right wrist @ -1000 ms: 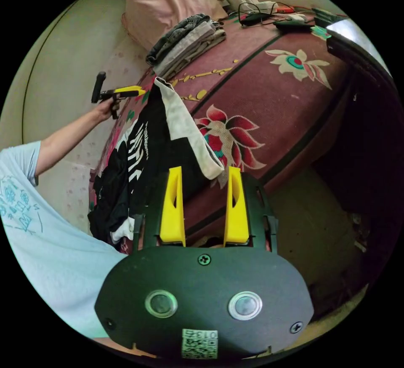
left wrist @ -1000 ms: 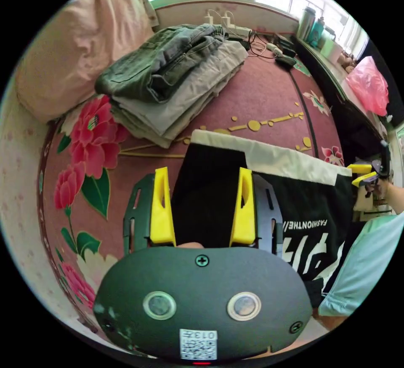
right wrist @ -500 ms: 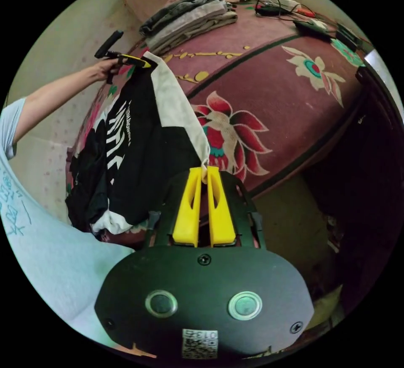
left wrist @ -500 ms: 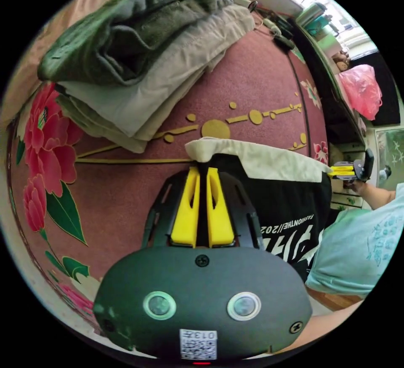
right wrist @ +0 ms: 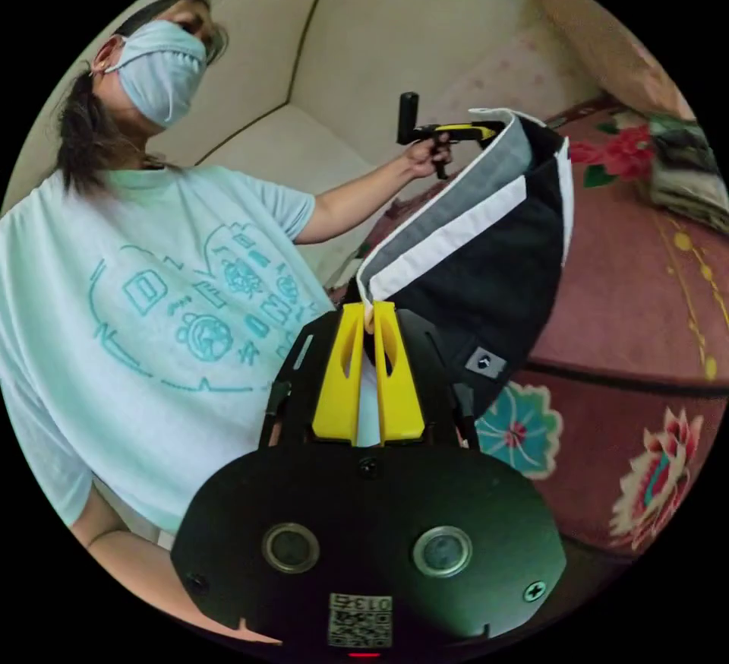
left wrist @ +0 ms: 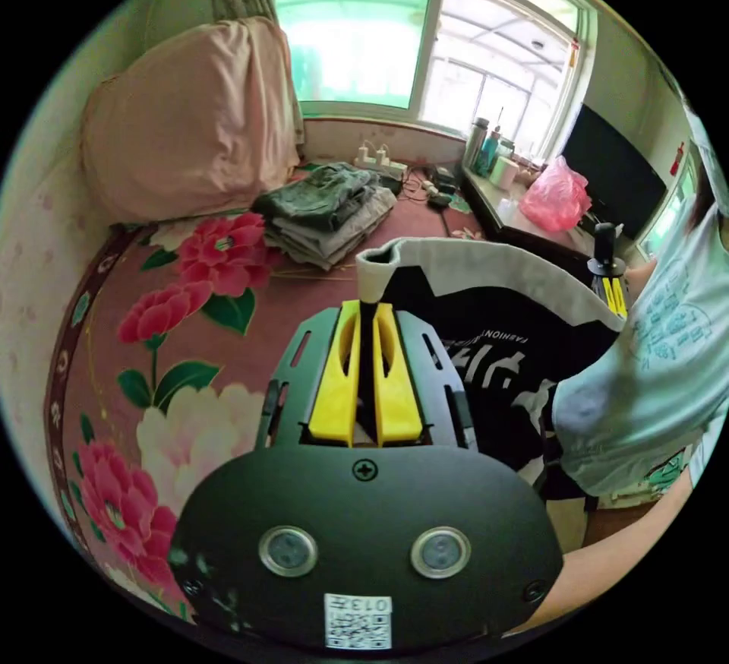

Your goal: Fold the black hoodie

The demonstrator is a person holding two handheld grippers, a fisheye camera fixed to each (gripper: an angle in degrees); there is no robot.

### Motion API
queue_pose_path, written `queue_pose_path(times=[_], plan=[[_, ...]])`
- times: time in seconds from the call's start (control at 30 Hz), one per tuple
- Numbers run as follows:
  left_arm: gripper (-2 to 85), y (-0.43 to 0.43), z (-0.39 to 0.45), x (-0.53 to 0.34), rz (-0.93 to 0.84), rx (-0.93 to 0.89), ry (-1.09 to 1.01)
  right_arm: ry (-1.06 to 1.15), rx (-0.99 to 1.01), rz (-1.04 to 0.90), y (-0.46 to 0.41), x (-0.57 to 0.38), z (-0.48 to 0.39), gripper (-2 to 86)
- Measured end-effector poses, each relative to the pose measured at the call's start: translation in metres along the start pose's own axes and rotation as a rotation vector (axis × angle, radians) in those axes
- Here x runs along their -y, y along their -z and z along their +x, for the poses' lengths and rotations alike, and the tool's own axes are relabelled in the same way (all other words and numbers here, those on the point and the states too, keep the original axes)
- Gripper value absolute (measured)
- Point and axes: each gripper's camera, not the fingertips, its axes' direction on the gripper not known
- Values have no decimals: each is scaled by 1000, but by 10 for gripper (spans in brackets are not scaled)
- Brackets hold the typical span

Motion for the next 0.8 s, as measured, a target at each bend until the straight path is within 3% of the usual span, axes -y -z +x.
queue_pose_path(times=[0.23,0.47,0.63,0.8], plan=[[18,60,-26,-219,-120,155,299,108,196,-345,-284,21,-13,18],[7,28,-59,-383,-142,220,664,154,-17,-690,-544,-12,11,19],[19,14,-55,-440,-180,218,765,211,-130,-808,-639,-13,23,19],[20,26,-5,-447,-160,335,639,347,-147,-843,-691,5,13,18]])
